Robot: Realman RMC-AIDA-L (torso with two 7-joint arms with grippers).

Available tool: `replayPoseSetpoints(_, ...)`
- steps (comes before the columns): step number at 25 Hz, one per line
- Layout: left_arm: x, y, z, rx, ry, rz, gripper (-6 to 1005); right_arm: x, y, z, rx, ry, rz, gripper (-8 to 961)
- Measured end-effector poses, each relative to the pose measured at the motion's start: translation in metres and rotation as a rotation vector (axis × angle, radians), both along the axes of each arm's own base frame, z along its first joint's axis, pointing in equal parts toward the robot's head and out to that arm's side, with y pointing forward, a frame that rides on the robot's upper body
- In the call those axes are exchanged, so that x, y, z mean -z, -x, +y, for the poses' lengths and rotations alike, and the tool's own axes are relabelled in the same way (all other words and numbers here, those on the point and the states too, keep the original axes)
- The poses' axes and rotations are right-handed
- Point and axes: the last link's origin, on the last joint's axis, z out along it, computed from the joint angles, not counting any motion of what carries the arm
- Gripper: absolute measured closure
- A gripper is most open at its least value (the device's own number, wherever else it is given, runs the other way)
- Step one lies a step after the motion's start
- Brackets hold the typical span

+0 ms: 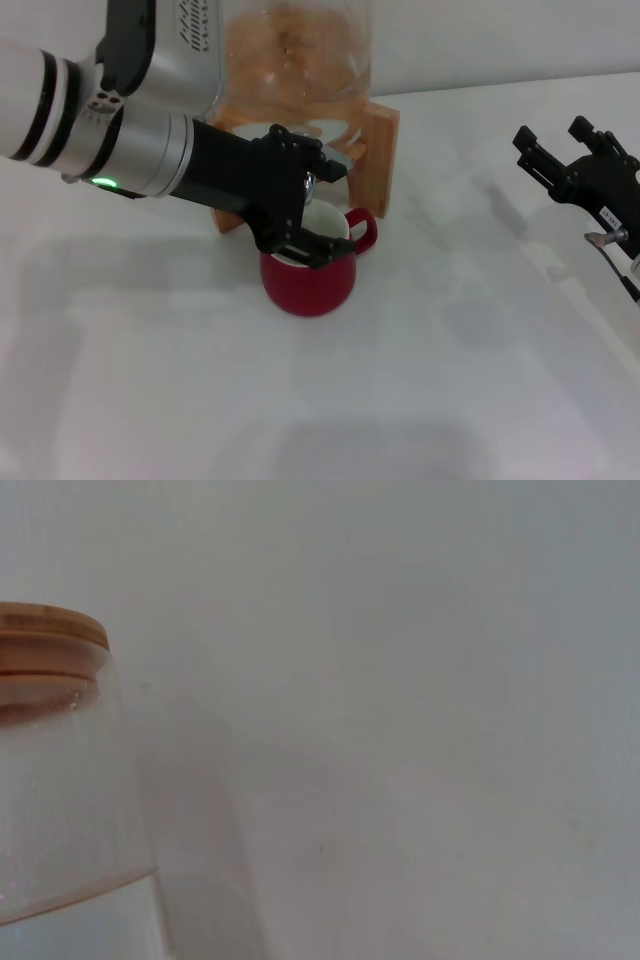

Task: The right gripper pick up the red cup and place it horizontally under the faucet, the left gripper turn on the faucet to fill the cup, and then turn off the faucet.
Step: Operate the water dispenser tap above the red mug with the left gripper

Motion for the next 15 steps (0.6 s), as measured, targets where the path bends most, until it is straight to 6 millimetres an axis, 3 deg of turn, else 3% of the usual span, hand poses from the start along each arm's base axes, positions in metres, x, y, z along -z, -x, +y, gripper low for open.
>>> replayPoseSetpoints(15,0.0034,-0.0038,0.0031,0.024,-0.007,0.026,182,0.0,0.0009,0.0004,-0.003,-0.001,0.001,91)
